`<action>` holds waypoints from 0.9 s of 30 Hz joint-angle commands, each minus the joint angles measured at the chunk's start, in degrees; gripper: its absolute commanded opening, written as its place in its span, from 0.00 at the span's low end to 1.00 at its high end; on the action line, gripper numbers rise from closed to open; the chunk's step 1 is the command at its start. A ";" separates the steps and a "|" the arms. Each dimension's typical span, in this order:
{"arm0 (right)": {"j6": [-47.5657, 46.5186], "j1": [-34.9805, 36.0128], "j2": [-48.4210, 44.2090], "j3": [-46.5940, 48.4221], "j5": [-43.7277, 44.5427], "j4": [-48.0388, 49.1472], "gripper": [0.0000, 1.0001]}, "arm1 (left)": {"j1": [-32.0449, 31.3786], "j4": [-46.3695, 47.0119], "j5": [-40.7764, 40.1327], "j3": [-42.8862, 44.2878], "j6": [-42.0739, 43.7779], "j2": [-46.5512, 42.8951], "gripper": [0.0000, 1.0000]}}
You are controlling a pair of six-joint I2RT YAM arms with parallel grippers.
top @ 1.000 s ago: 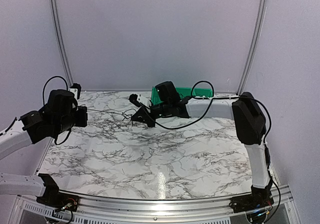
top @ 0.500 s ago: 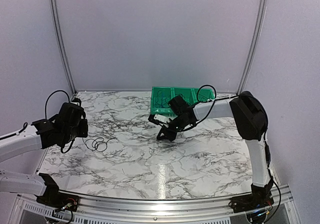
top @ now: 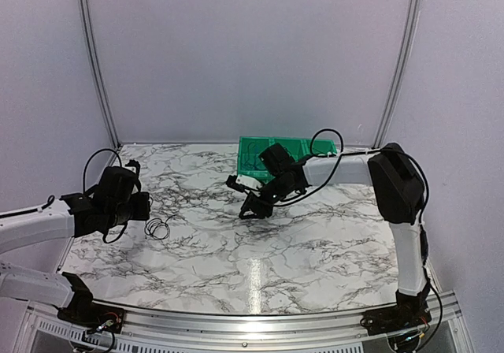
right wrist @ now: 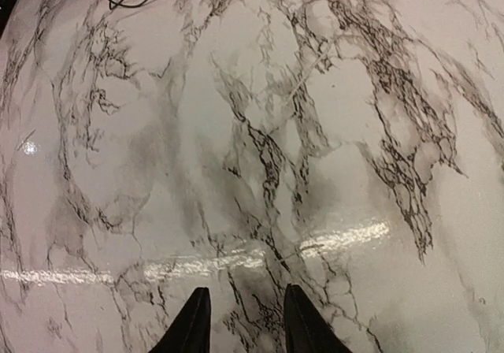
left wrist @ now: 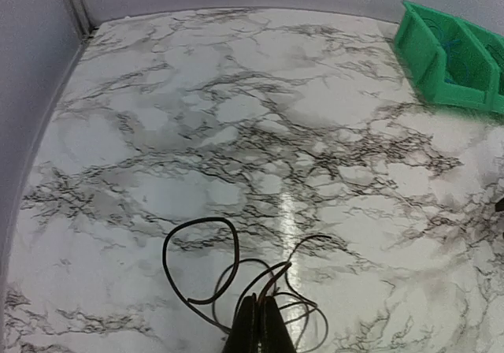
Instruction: Untangle the cables
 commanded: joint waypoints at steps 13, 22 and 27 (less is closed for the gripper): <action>11.99 5.79 -6.49 12.37 -11.44 5.82 0.62 | -4.44 21.69 31.41 0.92 2.46 -2.86 0.00; 13.55 8.04 1.54 21.69 -12.21 2.53 0.65 | -7.91 21.69 31.03 2.39 2.41 -2.16 0.00; 13.23 8.96 3.65 23.74 -13.37 0.62 0.65 | -8.26 21.22 30.28 2.31 2.84 -2.66 0.00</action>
